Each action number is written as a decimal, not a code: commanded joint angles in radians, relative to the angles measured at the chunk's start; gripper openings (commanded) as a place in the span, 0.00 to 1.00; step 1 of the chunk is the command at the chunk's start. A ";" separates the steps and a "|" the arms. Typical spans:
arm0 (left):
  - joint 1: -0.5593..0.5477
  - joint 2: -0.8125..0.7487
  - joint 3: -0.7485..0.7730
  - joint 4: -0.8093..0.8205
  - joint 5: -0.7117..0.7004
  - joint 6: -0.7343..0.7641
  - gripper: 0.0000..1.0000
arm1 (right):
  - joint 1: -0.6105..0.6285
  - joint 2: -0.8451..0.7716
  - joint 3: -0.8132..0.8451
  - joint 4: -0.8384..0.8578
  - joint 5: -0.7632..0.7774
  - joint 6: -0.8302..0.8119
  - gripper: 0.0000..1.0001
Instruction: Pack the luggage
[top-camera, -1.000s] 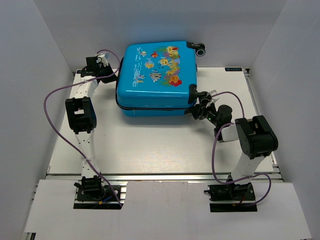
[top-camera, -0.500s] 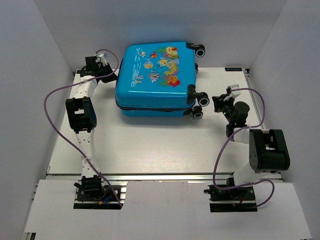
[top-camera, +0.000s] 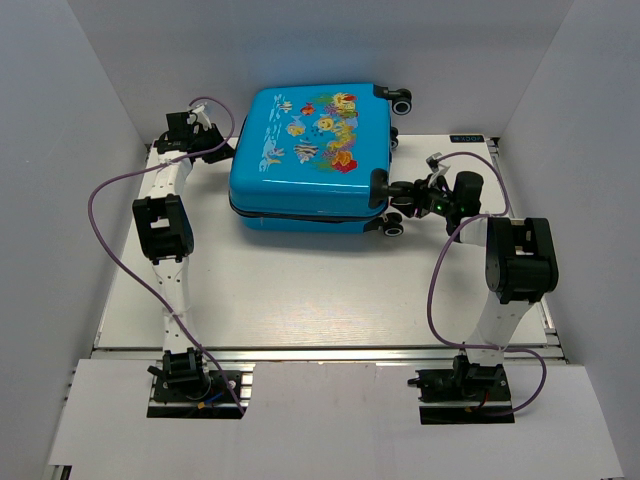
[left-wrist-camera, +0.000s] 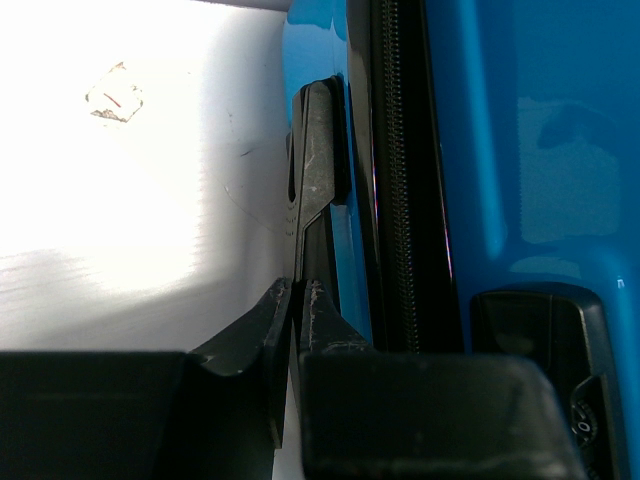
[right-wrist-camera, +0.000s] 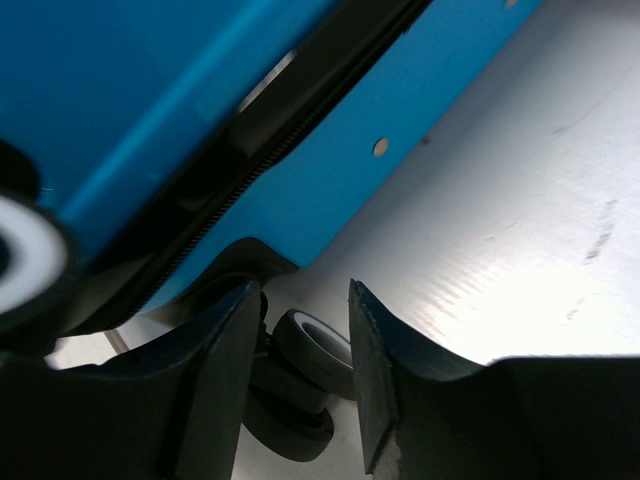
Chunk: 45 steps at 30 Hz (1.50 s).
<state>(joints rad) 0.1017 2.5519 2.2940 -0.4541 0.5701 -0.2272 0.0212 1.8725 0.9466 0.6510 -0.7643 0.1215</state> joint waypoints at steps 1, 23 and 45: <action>-0.002 0.169 -0.080 -0.149 -0.216 0.068 0.00 | 0.034 0.024 0.047 -0.108 -0.161 -0.019 0.48; -0.002 0.172 -0.094 -0.132 -0.216 0.075 0.00 | 0.085 -0.168 -0.214 0.001 -0.186 -0.042 0.52; -0.002 0.171 -0.156 -0.132 -0.191 0.069 0.00 | 0.206 -0.012 -0.321 0.731 -0.193 0.370 0.55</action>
<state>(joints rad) 0.0948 2.5633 2.2593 -0.3115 0.5697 -0.2207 0.2062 1.8626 0.6250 1.1740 -0.9821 0.4507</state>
